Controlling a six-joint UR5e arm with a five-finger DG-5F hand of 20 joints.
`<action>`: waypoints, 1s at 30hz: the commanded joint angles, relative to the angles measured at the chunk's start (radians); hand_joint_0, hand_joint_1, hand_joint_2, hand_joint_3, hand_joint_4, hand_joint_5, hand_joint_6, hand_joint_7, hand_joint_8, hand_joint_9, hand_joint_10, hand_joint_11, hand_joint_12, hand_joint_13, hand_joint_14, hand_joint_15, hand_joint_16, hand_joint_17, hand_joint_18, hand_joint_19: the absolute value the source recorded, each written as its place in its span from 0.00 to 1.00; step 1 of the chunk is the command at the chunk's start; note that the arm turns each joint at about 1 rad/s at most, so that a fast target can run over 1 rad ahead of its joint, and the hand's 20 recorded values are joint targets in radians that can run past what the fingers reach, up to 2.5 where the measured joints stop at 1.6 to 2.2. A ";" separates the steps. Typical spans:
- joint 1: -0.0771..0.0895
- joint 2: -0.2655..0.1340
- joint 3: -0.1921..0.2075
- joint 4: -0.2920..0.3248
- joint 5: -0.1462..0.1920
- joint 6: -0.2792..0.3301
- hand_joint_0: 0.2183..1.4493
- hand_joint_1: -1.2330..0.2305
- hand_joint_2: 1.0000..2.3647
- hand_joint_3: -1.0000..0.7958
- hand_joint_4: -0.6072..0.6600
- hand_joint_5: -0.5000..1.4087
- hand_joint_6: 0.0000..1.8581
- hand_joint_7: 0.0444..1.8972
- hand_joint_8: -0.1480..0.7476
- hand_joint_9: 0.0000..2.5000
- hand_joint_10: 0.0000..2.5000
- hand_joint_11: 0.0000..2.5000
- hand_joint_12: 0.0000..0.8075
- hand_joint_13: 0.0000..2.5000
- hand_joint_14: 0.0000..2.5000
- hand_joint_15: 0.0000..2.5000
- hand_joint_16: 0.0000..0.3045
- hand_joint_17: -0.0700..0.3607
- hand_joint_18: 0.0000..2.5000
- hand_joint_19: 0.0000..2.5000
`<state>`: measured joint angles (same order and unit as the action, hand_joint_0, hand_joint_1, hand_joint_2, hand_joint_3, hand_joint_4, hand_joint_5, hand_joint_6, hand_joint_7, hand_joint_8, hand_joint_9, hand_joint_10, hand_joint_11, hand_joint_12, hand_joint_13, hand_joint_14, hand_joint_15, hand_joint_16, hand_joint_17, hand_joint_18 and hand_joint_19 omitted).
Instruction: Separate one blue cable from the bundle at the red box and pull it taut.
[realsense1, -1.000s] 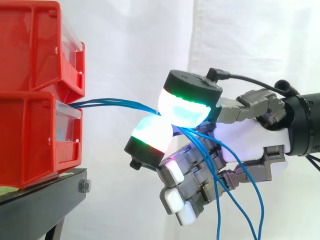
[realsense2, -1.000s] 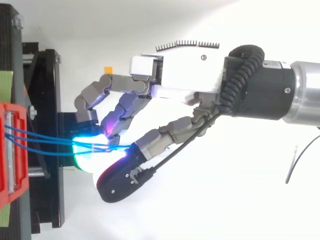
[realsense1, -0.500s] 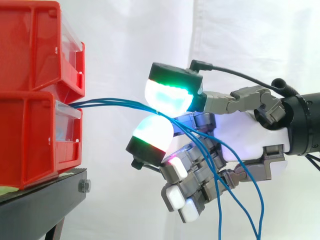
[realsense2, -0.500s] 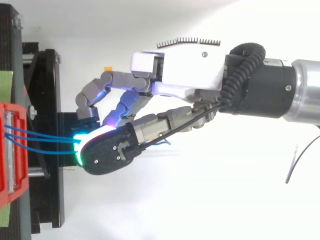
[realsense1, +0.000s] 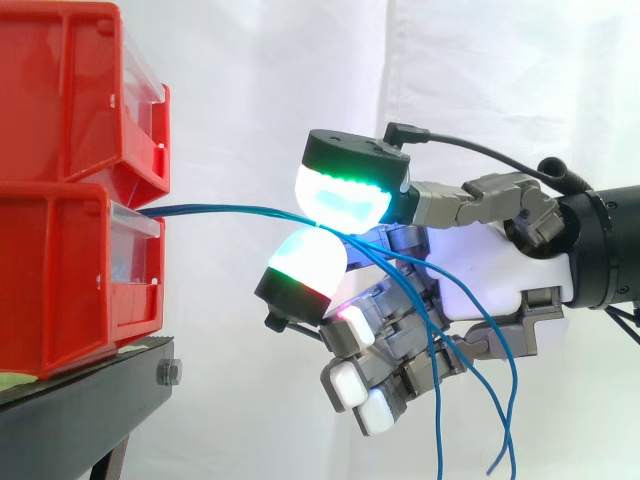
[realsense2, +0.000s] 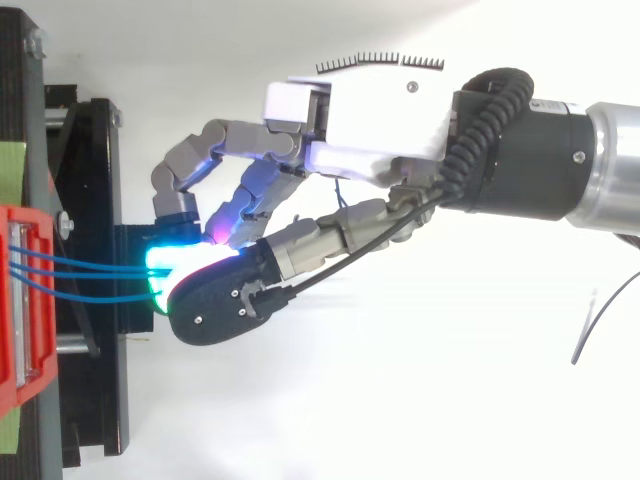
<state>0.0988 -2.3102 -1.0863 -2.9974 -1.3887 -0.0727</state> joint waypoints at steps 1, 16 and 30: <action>-0.001 0.000 0.000 0.000 0.000 -0.001 0.44 0.27 0.00 0.29 0.45 0.16 0.50 0.60 0.49 0.36 0.01 0.39 0.45 0.34 0.01 0.27 0.15 0.40 0.28 0.27; 0.001 0.000 0.000 0.000 0.003 -0.004 0.45 0.24 0.00 0.28 0.48 0.16 0.50 0.59 0.48 0.37 0.01 0.39 0.44 0.36 0.01 0.28 0.14 0.39 0.29 0.26; 0.001 -0.001 0.000 0.002 0.003 -0.002 0.22 0.32 0.00 0.28 0.55 0.17 0.49 0.56 0.52 0.41 0.01 0.40 0.50 0.38 0.01 0.28 0.17 0.43 0.31 0.29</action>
<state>0.1009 -2.3106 -1.0866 -2.9959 -1.3844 -0.0753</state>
